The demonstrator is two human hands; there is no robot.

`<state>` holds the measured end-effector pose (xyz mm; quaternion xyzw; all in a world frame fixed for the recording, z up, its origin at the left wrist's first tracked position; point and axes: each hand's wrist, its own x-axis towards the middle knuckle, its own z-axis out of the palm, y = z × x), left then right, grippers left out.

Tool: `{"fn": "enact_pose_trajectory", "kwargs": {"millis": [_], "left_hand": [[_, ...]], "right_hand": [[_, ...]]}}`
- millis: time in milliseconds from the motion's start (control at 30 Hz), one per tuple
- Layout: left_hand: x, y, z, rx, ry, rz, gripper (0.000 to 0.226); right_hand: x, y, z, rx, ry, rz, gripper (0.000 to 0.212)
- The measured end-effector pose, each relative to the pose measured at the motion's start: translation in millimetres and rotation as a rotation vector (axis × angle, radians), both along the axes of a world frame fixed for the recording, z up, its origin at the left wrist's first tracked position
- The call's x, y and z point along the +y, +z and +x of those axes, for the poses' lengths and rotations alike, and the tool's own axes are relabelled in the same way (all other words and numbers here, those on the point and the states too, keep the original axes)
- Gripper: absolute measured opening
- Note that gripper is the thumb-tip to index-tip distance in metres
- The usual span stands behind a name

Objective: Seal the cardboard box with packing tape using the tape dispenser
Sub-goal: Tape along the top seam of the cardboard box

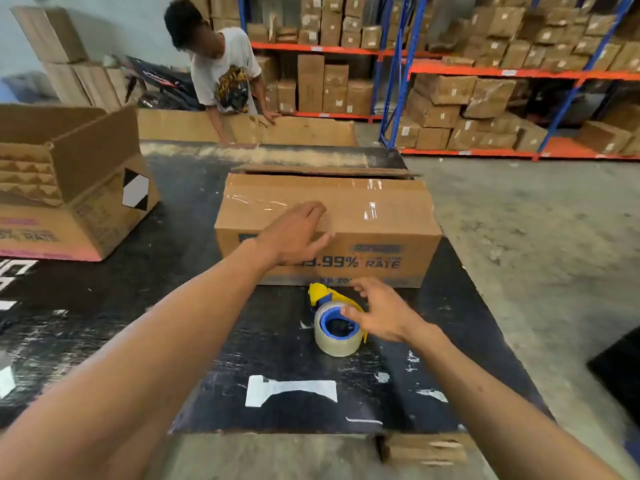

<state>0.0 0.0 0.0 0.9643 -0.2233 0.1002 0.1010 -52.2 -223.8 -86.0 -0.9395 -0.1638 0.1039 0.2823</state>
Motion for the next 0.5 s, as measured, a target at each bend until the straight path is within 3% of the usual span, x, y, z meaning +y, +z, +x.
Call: {"fn": "enact_pose_trajectory", "kwargs": {"millis": [100,267,500], "left_hand": [[-1.7,-17.0,17.1,-0.017,-0.007,0.015,0.07],[-3.8,-48.6,29.5,-0.043,0.006,0.108,0.066],[7.5,-23.7,49.2,-0.021,-0.041,0.108,0.06]], "right_hand": [[11.0,-24.2,3.6,0.043,-0.056,-0.056,0.07],[25.3,-40.3,10.9,0.094,-0.148,-0.123,0.053],[15.9,-13.5,16.9,0.314,-0.244,0.116,0.02]]}}
